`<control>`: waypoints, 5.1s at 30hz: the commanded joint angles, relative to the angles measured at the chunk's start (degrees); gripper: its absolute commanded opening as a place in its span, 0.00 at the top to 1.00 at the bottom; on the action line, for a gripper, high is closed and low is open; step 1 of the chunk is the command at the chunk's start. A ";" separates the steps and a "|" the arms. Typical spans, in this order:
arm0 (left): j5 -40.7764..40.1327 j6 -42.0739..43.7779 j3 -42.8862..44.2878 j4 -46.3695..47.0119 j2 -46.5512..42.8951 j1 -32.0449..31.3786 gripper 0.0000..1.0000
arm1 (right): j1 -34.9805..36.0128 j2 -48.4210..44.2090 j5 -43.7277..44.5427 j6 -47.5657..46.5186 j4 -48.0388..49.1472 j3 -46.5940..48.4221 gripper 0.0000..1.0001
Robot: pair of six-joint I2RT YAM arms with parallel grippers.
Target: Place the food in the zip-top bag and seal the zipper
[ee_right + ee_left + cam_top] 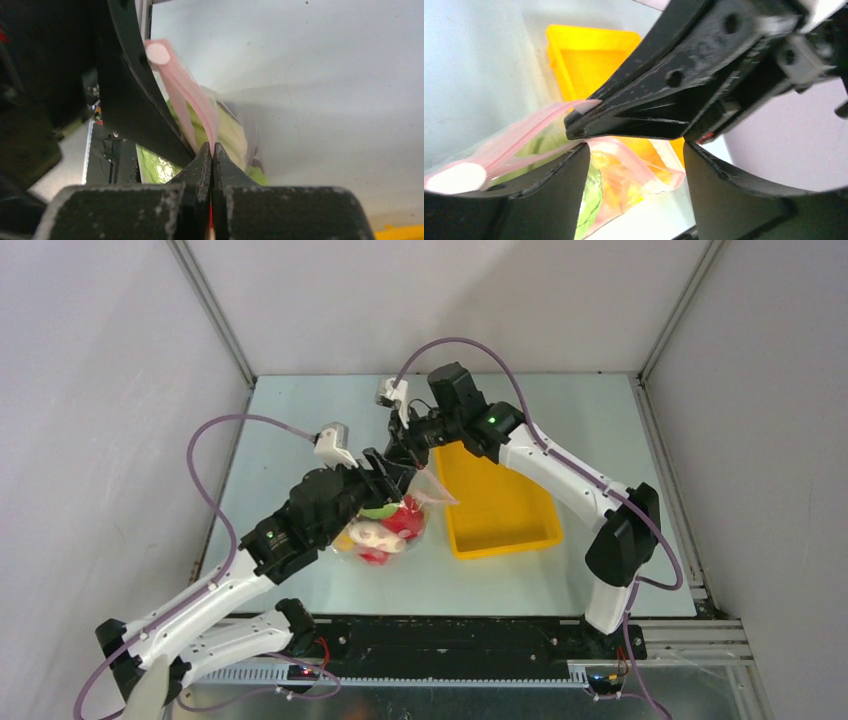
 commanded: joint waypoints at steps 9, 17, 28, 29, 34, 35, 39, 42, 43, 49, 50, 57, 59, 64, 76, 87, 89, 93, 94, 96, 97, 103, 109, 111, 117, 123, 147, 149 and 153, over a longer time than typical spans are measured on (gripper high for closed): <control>6.83 28.47 2.19 1.30 -11.45 0.14 0.00 | -0.85 -2.46 -6.82 -5.88 -5.43 -1.34 1.00; 3.46 37.29 -0.40 4.26 -16.44 3.22 0.00 | -1.60 -4.06 -5.48 -2.71 -3.37 -0.99 1.00; 37.59 31.52 -14.98 17.23 -20.95 20.46 0.02 | -3.79 -3.58 -3.26 -1.04 -5.66 1.22 1.00; 38.97 31.05 -15.92 18.97 -21.66 21.80 0.02 | -3.97 -3.24 -3.17 -1.05 -6.43 1.83 1.00; 49.77 27.90 -21.68 24.41 -23.79 26.53 0.02 | -4.31 -2.60 -3.88 -1.12 -7.58 2.42 1.00; 50.58 28.36 -22.09 24.59 -23.69 27.27 0.02 | -4.31 -2.51 -4.33 -1.31 -7.85 2.51 1.00; 54.22 29.35 -23.02 25.46 -20.10 31.43 0.01 | -4.39 -2.41 -7.27 -2.68 -8.79 2.58 1.00; 64.33 25.80 -22.18 32.47 -13.91 36.03 0.09 | -4.38 -2.11 -9.12 -3.47 -9.73 2.76 1.00; 68.78 23.98 -21.82 34.11 -12.64 37.58 0.14 | -4.39 -2.14 -9.15 -3.71 -9.84 2.78 1.00; 74.61 26.91 -21.24 35.37 -8.59 39.03 0.32 | -4.38 -1.75 -8.50 -4.62 -10.93 3.60 1.00; 74.80 27.17 -21.38 35.57 -9.08 39.06 0.33 | -4.35 -1.65 -8.44 -4.69 -11.04 3.86 1.00; 73.10 29.12 -22.97 35.35 -13.46 39.06 0.43 | -4.34 0.42 -9.18 -3.87 -11.44 5.73 1.00; 72.72 29.23 -23.31 35.77 -13.91 39.06 0.45 | -4.29 0.66 -9.52 -3.58 -11.43 6.24 1.00; 73.17 30.28 -22.93 35.30 -12.99 39.06 0.46 | -4.19 0.58 -9.61 -3.09 -11.26 6.67 1.00; 71.63 32.09 -22.04 35.46 -10.52 39.01 0.57 | -3.24 0.22 -8.66 -3.37 -12.31 6.58 1.00; 73.17 31.10 -21.93 38.37 -10.18 38.99 0.61 | -2.35 0.34 -8.09 -3.43 -11.87 6.67 1.00; 73.59 31.36 -21.91 38.32 -10.03 39.03 0.65 | -2.26 0.33 -8.05 -3.43 -11.79 6.71 1.00; 74.78 32.39 -21.78 37.22 -10.08 39.05 0.90 | -2.29 0.33 -7.29 -3.28 -11.69 6.80 1.00; 74.71 32.46 -21.83 37.10 -10.16 39.02 0.95 | -2.23 0.31 -7.05 -3.27 -11.78 6.70 1.00; 75.13 32.92 -21.91 37.08 -10.71 39.06 0.99 | -2.17 0.31 -6.54 -3.67 -12.33 6.67 0.98; 75.50 32.98 -22.06 37.20 -11.15 39.06 1.00 | -2.10 0.39 -5.84 -3.99 -13.08 6.71 0.94; 73.15 32.85 -22.53 36.11 -13.43 38.97 1.00 | -1.11 -1.67 -2.48 -7.31 -14.74 6.11 0.65; 71.53 31.73 -22.61 34.68 -14.83 38.79 1.00 | 3.86 -11.15 6.00 -17.50 -6.37 -2.84 0.39; 70.83 31.09 -22.65 34.69 -15.48 38.49 1.00 | 4.77 -13.27 7.53 -18.34 -2.71 -5.11 0.37; 70.40 28.66 -22.76 36.77 -17.60 37.27 1.00 | 6.96 -15.54 2.25 -19.88 1.73 -6.08 0.35; 68.18 28.03 -22.06 35.82 -19.85 35.49 1.00 | 12.75 -12.90 5.66 -25.27 0.32 -2.84 0.41; 66.37 30.95 -22.06 33.11 -20.97 33.66 1.00 | 16.42 -10.53 17.15 -24.32 -3.61 -0.53 0.68; 66.18 31.08 -22.23 33.27 -21.30 33.59 1.00 | 16.44 -10.58 17.45 -24.00 -3.83 -0.63 0.73; 66.37 31.28 -22.40 33.64 -21.67 33.60 1.00 | 16.42 -11.02 17.58 -23.99 -3.57 -1.37 0.78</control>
